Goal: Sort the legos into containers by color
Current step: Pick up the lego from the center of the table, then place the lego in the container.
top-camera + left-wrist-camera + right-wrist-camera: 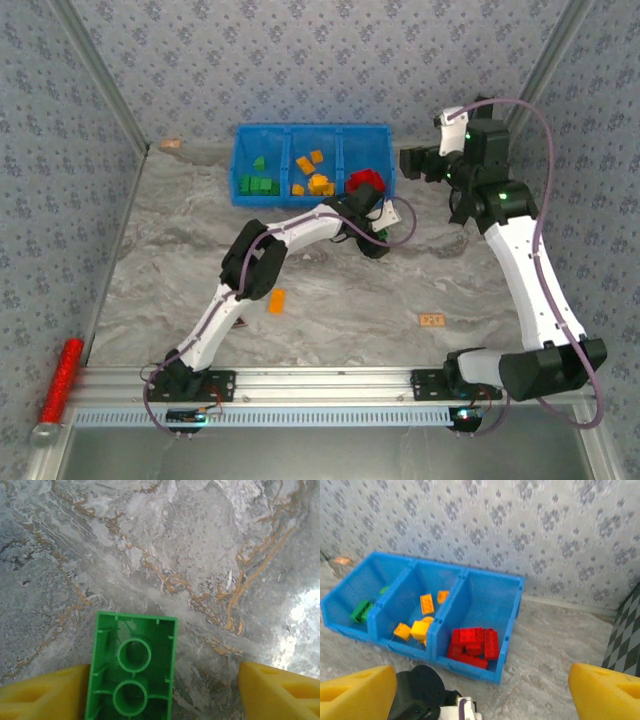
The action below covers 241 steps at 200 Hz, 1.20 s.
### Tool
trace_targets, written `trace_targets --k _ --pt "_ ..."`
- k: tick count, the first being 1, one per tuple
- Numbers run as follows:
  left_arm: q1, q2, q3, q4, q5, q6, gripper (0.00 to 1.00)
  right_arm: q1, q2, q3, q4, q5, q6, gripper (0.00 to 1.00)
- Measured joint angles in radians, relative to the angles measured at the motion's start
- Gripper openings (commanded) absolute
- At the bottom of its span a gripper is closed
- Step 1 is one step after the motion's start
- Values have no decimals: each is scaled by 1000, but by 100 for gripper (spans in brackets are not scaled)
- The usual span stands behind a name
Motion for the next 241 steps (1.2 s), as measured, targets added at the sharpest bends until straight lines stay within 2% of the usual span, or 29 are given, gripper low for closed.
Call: trace_targets --k 56,92,125,161,192,220,241 --pt "-14 10 30 -60 -23 -7 40 -1 -85 13 -1 -19 23 95" --pt "-25 -13 -14 -35 -47 -5 27 -1 -109 13 -20 -42 52 97" --pt "-42 -84 -137 0 -59 -33 18 0 -158 8 -50 -61 78 97" --pt "-50 -207 -307 -20 -69 -69 14 28 -203 -2 -97 -47 83 97" --pt "-37 -327 -438 -65 -82 -112 13 43 -235 -75 -111 -16 121 96" --pt "20 -492 -525 -84 -89 -144 13 56 -276 -204 -103 13 212 96" --pt "95 -632 -537 -80 -88 -167 13 83 -294 -327 -98 33 307 95"
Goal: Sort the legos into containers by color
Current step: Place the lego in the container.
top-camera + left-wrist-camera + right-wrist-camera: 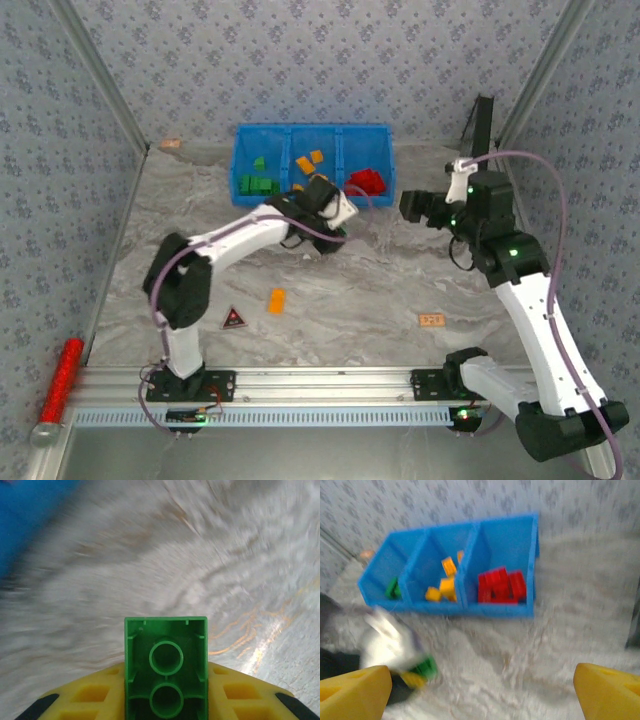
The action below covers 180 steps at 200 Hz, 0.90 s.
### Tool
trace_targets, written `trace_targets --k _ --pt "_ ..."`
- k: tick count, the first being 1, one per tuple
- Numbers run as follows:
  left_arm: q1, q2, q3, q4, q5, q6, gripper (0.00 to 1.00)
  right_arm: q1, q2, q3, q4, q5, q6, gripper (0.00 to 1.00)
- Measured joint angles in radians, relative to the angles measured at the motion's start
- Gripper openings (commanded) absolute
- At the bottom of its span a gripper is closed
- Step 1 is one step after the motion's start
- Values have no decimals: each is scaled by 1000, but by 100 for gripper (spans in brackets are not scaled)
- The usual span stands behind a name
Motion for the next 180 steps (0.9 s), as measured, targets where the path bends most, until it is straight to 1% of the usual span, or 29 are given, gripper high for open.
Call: trace_targets --k 12,31,55,68,88,118,152,180 --pt "53 -68 0 9 0 -14 12 27 1 -60 6 15 53 95" --pt "137 -138 2 21 -2 -39 12 100 5 -142 9 42 135 95" --pt "228 -155 12 28 -16 -75 11 202 28 -192 27 72 222 95" --pt "266 -145 26 19 -24 -98 10 264 66 -197 45 84 274 95" --pt "327 -91 102 0 -27 -149 10 352 147 -197 74 96 344 95" --pt "399 -11 177 2 -43 -198 9 478 317 -182 89 110 423 95" --pt "438 111 251 12 -53 -235 8 565 504 -90 102 127 456 95" --pt "460 236 314 15 -52 -262 8 625 628 6 121 144 459 95"
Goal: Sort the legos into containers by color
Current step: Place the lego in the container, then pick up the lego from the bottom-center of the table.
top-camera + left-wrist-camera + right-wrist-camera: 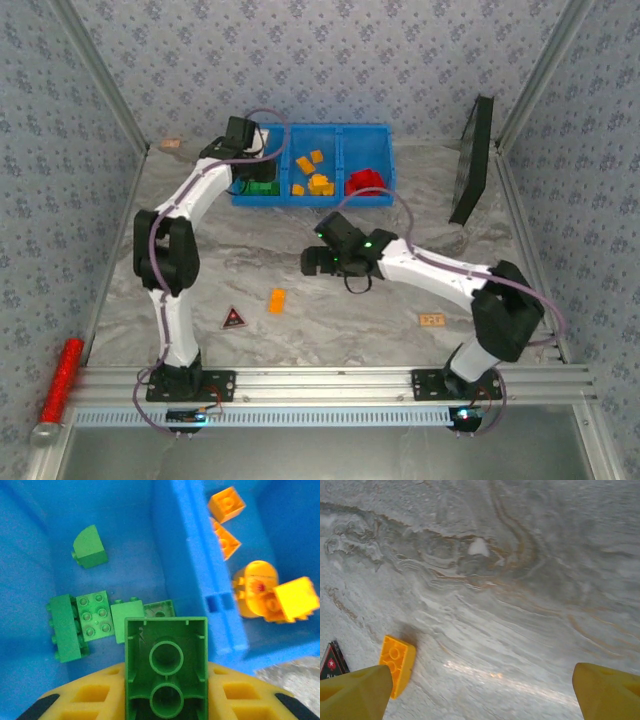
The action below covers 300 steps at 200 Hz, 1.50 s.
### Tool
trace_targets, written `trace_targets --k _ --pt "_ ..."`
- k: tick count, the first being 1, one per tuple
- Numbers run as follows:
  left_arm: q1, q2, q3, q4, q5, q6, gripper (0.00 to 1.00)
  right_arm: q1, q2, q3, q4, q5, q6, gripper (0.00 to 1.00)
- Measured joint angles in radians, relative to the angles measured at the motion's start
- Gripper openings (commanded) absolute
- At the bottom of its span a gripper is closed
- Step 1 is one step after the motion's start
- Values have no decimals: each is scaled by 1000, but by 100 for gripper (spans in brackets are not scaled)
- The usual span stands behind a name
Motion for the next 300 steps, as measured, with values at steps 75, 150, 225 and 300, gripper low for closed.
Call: trace_targets --k 75,150,225,300 --pt "31 254 200 -30 0 -44 18 148 267 238 -9 28 10 92" --pt "49 251 147 -5 0 -62 55 187 447 394 -83 27 20 91" --pt "71 162 55 19 16 -60 59 217 523 463 -231 43 79 85" --pt "71 -54 35 25 45 -51 60 226 560 482 -269 68 82 50"
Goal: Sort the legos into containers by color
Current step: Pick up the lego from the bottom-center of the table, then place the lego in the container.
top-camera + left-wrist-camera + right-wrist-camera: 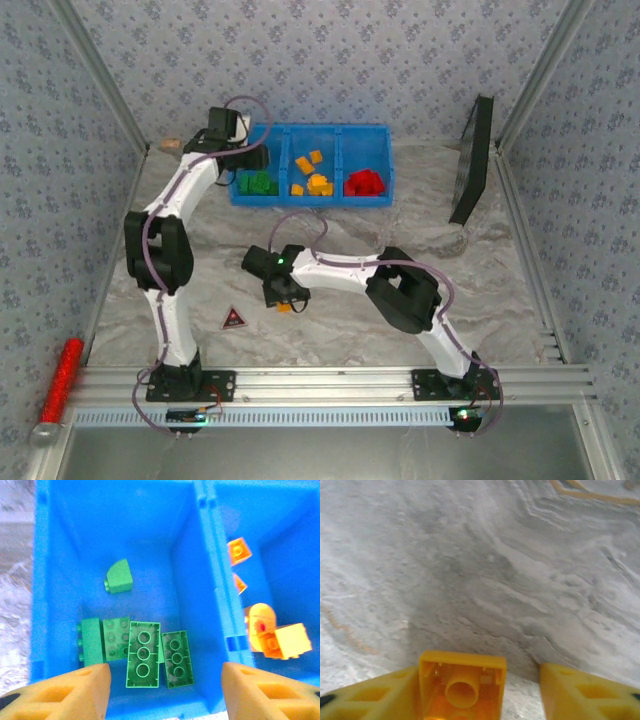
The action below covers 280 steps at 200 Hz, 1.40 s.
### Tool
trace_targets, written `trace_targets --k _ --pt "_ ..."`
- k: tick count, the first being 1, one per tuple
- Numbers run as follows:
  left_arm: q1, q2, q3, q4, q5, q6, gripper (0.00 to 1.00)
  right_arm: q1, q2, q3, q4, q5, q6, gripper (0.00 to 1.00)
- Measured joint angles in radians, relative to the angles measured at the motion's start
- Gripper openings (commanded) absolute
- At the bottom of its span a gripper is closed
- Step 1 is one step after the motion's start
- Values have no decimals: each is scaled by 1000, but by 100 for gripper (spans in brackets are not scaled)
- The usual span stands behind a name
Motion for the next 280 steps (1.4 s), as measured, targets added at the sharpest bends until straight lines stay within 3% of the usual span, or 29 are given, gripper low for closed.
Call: trace_targets --k 20,47,91,133,201,280 --pt "3 -86 -25 -3 0 5 61 -3 0 1 -21 14 -11 39" --pt "7 -215 -91 -7 0 8 62 -5 -8 -13 -18 21 -27 33" --pt "10 -399 -251 -9 4 7 63 -31 -43 -55 -21 40 -129 31" --pt "-1 -579 -436 -47 3 7 64 -143 -122 -31 -73 156 -314 30" --pt "-49 -921 -657 -170 31 42 66 -316 -105 237 -25 257 -616 30" --pt "-59 -1218 -827 -280 204 117 71 -399 188 651 62 262 -904 31"
